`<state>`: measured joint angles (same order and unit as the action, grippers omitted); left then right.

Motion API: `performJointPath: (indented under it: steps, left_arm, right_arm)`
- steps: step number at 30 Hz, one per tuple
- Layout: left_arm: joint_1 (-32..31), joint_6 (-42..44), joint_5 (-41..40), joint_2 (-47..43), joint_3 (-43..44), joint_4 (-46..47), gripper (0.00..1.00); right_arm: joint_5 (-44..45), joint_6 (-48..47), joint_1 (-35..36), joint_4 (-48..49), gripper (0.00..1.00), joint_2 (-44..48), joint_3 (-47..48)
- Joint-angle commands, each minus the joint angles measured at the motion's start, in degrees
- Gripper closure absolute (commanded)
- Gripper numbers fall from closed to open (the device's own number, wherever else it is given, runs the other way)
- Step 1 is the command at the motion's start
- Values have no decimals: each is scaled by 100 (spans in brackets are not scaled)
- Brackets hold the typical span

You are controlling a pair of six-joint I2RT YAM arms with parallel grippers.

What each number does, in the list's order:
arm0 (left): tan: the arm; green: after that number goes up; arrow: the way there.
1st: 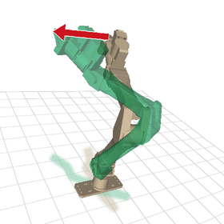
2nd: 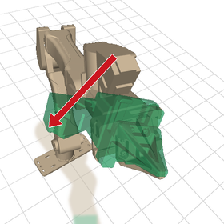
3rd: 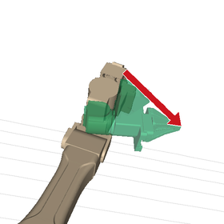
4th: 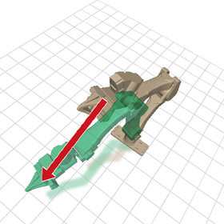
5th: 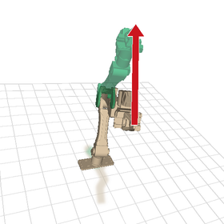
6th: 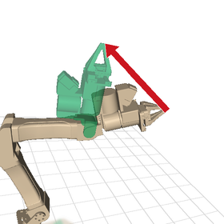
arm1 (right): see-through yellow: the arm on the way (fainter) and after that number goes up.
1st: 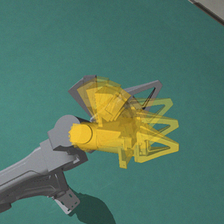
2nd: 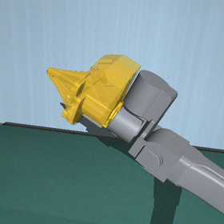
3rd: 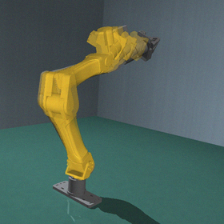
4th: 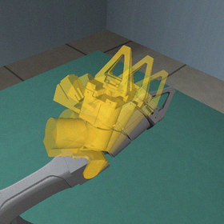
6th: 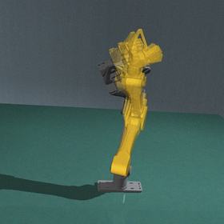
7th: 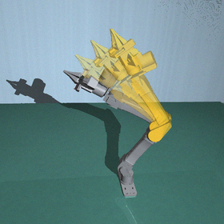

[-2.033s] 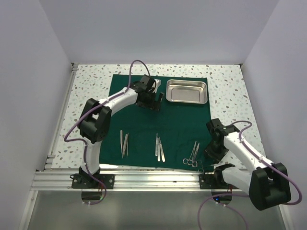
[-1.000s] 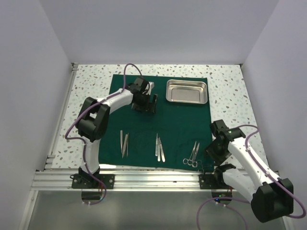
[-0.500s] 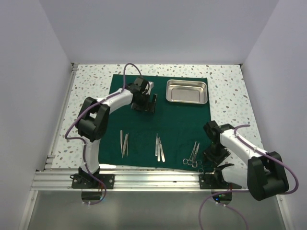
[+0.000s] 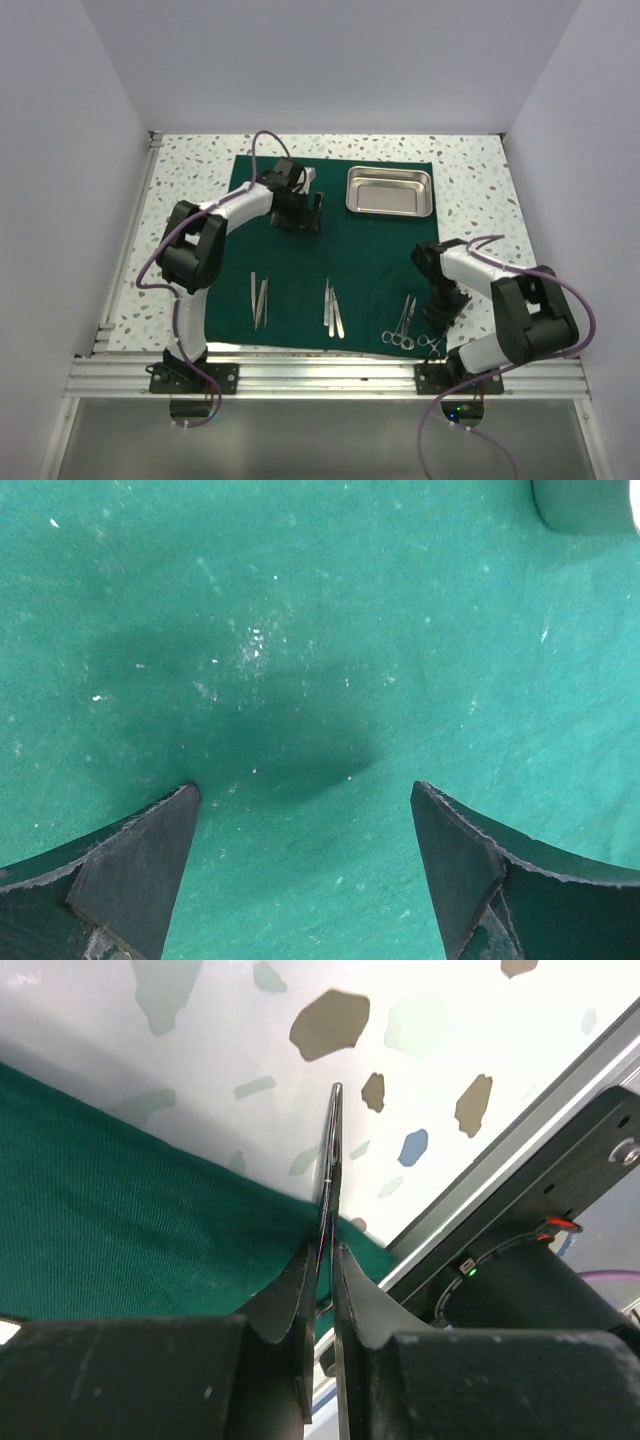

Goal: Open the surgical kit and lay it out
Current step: Pick up the medical item from the surgical kit, then place the medical item in the surgical kit.

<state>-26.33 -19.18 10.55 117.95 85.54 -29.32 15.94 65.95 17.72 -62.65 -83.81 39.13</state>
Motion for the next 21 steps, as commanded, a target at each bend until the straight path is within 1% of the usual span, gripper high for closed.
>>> performJointPath:
  steps: [1,3,6,7,9,10,13,15,16,18,21]
  left_arm:
    - [101,-121,211,254,182,164,9]
    - [119,-130,246,263,174,164,9]
    - [119,-121,229,228,112,198,9]
    - [119,-130,229,211,95,207,9]
    - [119,-121,211,193,77,207,9]
    - [128,-130,185,184,95,207,9]
    - [119,-95,106,141,165,173,9]
    - [119,-77,44,123,200,120,9]
    - [128,-60,-8,88,235,102,9]
    - [136,-42,-44,9,253,84,9]
    - [172,2,-123,-88,253,58,9]
  right_arm:
    - [665,-38,21,446,100,39,25]
    - [682,5,13,395,100,356,68]
    - [839,-65,48,131,100,584,523]
    - [901,-100,109,-78,100,585,917]
    - [1024,-232,170,-264,100,480,1340]
    - [1086,-267,240,-404,100,436,1743]
    - [1060,-311,495,-546,100,235,2342]
    - [981,-242,653,-581,100,94,2519]
    - [929,-215,863,-573,100,-38,2607]
    - [709,-84,1092,-529,100,-135,2573]
    - [323,171,1620,-441,100,-250,2336]
